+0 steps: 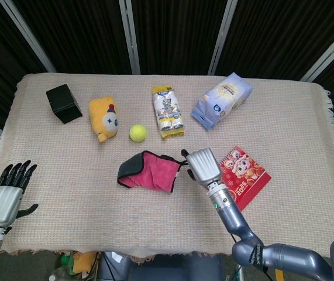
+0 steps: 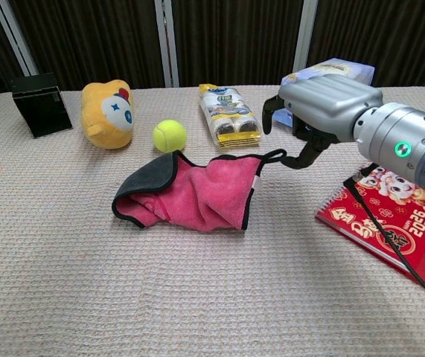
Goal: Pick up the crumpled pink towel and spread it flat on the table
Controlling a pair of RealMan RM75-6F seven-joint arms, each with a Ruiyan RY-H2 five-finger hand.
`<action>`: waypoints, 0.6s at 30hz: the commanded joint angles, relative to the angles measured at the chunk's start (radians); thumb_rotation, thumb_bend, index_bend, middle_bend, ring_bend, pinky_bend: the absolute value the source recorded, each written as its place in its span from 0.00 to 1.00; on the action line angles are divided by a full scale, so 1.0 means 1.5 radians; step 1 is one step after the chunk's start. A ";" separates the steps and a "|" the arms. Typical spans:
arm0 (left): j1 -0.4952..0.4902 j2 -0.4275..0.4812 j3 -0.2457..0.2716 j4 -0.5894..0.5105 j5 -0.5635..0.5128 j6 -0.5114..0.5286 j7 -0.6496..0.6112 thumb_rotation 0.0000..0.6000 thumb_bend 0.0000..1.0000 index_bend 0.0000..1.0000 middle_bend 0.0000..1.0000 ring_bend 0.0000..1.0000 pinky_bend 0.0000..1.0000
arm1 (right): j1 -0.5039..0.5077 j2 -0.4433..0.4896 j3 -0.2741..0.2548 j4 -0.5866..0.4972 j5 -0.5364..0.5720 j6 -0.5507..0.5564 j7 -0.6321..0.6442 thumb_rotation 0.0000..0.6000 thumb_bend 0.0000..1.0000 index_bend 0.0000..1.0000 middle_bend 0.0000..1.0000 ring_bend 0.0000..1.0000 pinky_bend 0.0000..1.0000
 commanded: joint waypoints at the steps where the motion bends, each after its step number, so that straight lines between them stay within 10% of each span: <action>1: 0.000 0.002 0.001 -0.002 0.003 0.003 -0.002 1.00 0.00 0.00 0.00 0.00 0.00 | 0.011 -0.013 -0.005 0.018 0.018 0.005 -0.010 1.00 0.35 0.38 1.00 1.00 0.97; 18: 0.001 0.005 0.007 -0.012 0.014 0.012 0.003 1.00 0.00 0.00 0.00 0.00 0.00 | 0.040 -0.041 -0.034 0.068 0.042 0.019 0.009 1.00 0.37 0.46 1.00 1.00 0.97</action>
